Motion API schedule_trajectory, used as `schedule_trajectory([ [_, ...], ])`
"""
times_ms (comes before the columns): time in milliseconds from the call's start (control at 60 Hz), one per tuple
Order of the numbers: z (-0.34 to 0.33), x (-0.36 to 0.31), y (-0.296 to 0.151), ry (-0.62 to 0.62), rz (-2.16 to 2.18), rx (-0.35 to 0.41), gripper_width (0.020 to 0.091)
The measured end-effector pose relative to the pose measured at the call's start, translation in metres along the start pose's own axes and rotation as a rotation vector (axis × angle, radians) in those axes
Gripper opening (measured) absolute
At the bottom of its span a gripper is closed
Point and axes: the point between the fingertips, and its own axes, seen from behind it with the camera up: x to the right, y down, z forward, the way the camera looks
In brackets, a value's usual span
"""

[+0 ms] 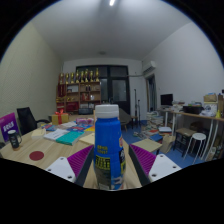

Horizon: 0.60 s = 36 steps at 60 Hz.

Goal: Pour water

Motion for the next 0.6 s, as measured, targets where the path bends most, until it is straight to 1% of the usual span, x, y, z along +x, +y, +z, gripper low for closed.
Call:
schedule_trajectory([
  [50,0.005,0.002,0.001,-0.012,0.012,-0.005,0.0757],
  [100,0.013,-0.007,0.003,-0.024,0.027,-0.007,0.0575],
  [150,0.013,-0.002,0.0,-0.003,0.033,0.007,0.0574],
  [183,0.013,-0.004,0.001,0.007,0.025,0.011,0.0561],
  [300,0.014,-0.005,0.003,0.025,-0.01,0.027,0.0557],
  [400,0.014,-0.004,0.004,0.015,-0.01,-0.002,0.056],
  [483,0.017,-0.008,0.004,0.02,-0.011,-0.024,0.0491],
  [500,0.017,-0.008,0.004,0.024,-0.013,-0.03,0.0488],
  [517,0.017,-0.009,0.005,0.029,-0.019,-0.036,0.0464],
  [533,0.017,-0.01,0.004,0.034,-0.027,-0.039,0.0454],
  [550,0.017,-0.012,0.002,0.037,-0.038,-0.039,0.0462],
  [567,0.017,-0.015,-0.001,0.039,-0.052,-0.038,0.0433],
  [600,0.016,-0.023,-0.012,0.039,-0.083,-0.026,0.0434],
])
